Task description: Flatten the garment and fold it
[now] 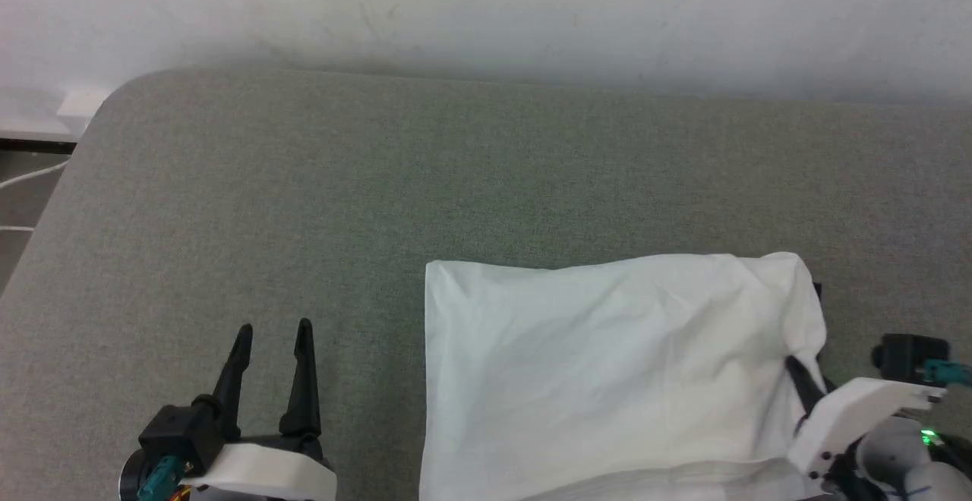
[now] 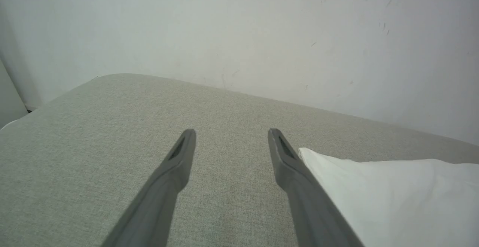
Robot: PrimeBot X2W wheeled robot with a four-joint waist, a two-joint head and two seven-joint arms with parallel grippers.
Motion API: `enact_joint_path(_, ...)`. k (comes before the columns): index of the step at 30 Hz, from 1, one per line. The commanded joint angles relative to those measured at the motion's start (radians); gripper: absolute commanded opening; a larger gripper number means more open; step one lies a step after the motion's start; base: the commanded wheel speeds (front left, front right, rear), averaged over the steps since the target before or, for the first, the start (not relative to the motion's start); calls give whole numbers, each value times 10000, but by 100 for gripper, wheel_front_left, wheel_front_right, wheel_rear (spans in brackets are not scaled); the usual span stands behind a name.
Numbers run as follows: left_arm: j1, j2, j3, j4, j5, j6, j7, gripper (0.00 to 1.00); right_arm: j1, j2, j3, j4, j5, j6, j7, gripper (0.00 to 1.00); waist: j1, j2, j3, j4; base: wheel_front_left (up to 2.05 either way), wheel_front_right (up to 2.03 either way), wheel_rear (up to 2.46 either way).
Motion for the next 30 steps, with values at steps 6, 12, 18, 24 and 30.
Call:
enact_joint_path(6, -20, -102, 192, 123, 145, -173, -47, 100, 215, -500, -1219, -67, -62, -27, -347, 0, -1, 0, -246, -167, 0, 0, 0)
enact_joint_path(12, 47, -161, 256, 197, 203, -283, -47, 100, 494, -699, -2458, 110, -396, -27, -187, 0, -1, 0, -418, -278, 0, 0, 0)
enact_joint_path(18, 135, -194, 331, 301, 240, -359, -47, 100, 620, -476, -2130, -445, 189, -27, -79, 0, -1, 0, -619, -435, 0, 0, 0)
enact_joint_path(24, 212, -213, 355, 362, 295, -423, -47, 100, 906, -573, -726, -1937, 1460, -27, 40, 0, -1, 0, -950, -458, 0, 0, 0)
enact_joint_path(30, 304, -224, 461, 300, 293, -477, -47, 100, 1174, -579, 628, -3598, 2036, -27, 439, 0, -1, 0, -1168, -197, 0, 0, 0)
